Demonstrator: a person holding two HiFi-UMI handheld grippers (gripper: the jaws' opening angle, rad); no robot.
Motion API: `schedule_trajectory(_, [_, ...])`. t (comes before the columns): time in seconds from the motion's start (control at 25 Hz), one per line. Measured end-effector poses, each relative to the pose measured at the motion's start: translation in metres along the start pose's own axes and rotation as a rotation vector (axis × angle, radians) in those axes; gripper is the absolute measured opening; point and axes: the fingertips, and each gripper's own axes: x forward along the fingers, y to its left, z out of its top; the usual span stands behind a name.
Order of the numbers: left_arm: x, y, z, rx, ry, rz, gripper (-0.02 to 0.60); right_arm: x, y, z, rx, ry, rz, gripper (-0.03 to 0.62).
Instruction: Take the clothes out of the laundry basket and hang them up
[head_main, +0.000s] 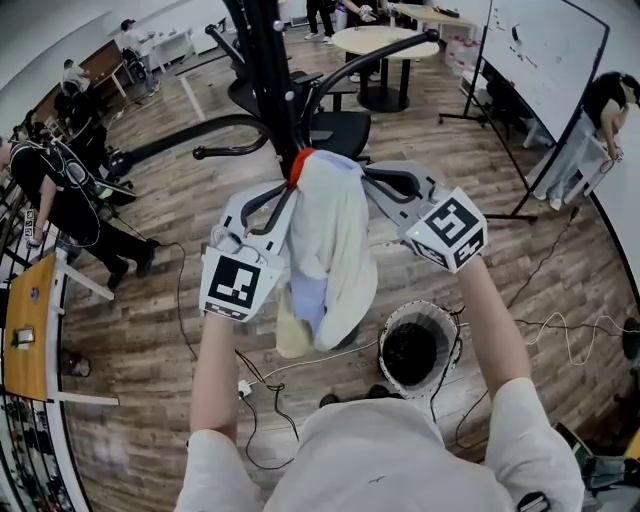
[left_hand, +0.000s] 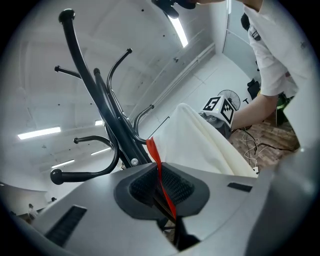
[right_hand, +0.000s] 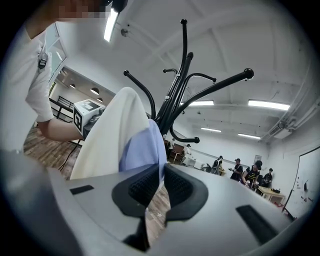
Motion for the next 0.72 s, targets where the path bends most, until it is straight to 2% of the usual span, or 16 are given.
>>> schedule_trajectory(0.16, [0.0,-0.004,0.002,-0.01,-0.028,-0.043,0.026,-0.003,0.005,0.0,0.006,0.022,-0.023,0.049])
schedule_trajectory(0.2, [0.0,-0.005,0.002,-0.014,-0.037,-0.056,0.044,-0.003,0.007,-0.001,0.007,0.03,-0.032,0.049])
schedule_trajectory(0.24, [-0.001,-0.005,0.001,-0.017,-0.044,-0.068,0.111,-0.004,0.009,-0.001,0.007,0.038,-0.04,0.051])
schedule_trajectory(0.28, [-0.002,-0.006,0.001,-0.018,-0.049,-0.077,0.129,-0.004,0.011,-0.001,0.007,0.044,-0.049,0.054])
schedule_trajectory(0.72, [-0.019,-0.013,0.005,-0.042,-0.119,-0.138,0.129,-0.032,0.015,-0.004,0.033,0.097,-0.213,0.061])
